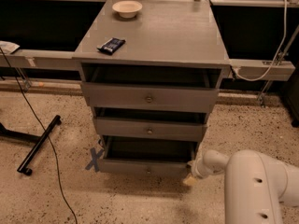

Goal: Open bottom drawer

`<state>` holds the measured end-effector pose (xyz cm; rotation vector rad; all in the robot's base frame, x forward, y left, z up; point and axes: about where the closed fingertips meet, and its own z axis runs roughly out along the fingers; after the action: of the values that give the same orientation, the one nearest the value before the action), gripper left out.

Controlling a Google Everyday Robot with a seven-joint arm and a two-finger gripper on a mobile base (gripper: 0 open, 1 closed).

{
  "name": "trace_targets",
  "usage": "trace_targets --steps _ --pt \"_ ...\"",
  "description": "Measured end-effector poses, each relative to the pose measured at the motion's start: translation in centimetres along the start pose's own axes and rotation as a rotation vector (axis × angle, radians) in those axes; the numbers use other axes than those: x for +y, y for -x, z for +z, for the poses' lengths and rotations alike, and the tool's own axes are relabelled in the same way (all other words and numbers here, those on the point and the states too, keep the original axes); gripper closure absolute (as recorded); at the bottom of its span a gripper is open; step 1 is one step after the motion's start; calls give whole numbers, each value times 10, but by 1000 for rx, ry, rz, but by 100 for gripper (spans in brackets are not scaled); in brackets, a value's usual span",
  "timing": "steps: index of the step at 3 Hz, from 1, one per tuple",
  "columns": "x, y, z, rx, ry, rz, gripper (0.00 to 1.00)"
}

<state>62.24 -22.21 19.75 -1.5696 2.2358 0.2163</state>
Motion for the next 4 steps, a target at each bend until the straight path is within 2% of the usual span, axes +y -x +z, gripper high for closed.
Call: trace_targets --steps 1,2,3,4 --pt "26 -5 -26 -31 27 12 37" --pt "38 10 -51 -87 27 -11 34" --pt "34 37 -63 -153 -1 -47 54" --pt "23 66 -55 -190 -16 -112 75"
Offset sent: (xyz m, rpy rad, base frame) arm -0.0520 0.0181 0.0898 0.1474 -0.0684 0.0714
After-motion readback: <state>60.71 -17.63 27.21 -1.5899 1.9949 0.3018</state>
